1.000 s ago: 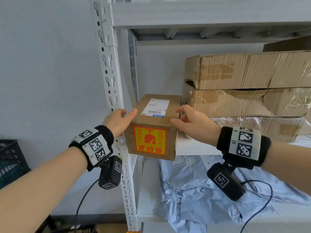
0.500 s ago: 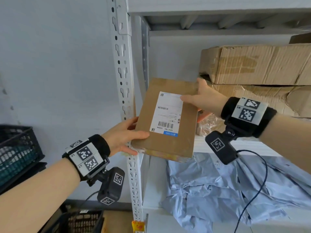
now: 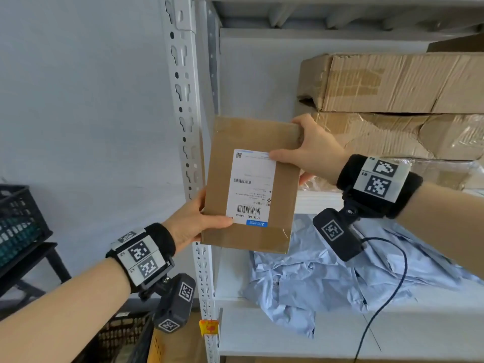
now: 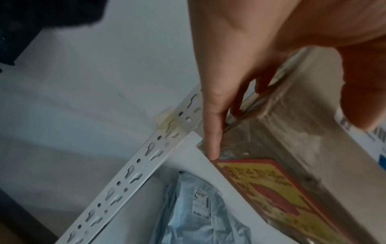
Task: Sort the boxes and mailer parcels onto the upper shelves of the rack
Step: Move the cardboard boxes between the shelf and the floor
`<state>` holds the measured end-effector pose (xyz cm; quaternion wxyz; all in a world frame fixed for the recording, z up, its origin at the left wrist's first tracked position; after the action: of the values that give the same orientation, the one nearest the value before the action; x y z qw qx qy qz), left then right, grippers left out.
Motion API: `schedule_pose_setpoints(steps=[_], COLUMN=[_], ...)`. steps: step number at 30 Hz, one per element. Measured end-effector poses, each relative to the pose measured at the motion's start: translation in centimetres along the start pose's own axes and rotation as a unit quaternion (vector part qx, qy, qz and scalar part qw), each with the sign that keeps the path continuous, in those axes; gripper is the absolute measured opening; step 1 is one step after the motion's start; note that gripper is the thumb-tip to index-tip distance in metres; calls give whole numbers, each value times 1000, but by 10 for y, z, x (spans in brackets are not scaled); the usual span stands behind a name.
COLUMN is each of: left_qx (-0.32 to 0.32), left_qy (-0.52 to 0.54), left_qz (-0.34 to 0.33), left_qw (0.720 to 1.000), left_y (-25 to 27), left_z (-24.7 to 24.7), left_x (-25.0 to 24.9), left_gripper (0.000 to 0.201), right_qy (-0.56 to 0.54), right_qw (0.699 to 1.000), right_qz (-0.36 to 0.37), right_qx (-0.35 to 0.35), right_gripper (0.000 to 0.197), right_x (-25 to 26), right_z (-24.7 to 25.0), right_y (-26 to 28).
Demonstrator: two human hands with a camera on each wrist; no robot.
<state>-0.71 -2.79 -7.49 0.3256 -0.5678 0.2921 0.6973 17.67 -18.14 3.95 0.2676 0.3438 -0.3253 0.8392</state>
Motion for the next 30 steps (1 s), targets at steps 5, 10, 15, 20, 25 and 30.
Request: schedule_pose_setpoints(steps=[5,10,15,20,25,30], left_qx=[-34,-34,-26,18,54,83], left_qy=[12,-3,-20,-61,-69,-86], left_qz=[-26,-19,40,134,211,258], left_qw=[999,999,999,989,974,959], left_y=[23,47,69,81,82,80], left_z=[-12,-22,-42,-65,-94,-123], left_x=[35,95,180,269,357,447], left_gripper=[82,90,93,91,89,86], right_qy=[3,-18,-17,-43,-70,-63], right_qw=[999,999,999,986,959,936], right_qz=[32,19,-39,-158,-265,-332], right_qx=[-42,-46,-18,28,65,94], right_gripper=[54,55,55,52,51,53], right_x=[-17,-57,-124,-203,-292,-384], right_z=[-13,-38,-76,-122,-170,-218], right_y=[51,107,160,203,242,282])
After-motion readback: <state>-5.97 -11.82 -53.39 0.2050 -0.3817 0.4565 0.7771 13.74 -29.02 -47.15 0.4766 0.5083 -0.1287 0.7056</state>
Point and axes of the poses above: each hand's wrist, its own y-axis away from the middle knuckle, its own z-axis out of the back of the hand, x = y × z, the point moved 1 cm from there along -y, towards the middle knuckle, and after that the axes turned 6 degrees about -x, right-handed, at the moved point
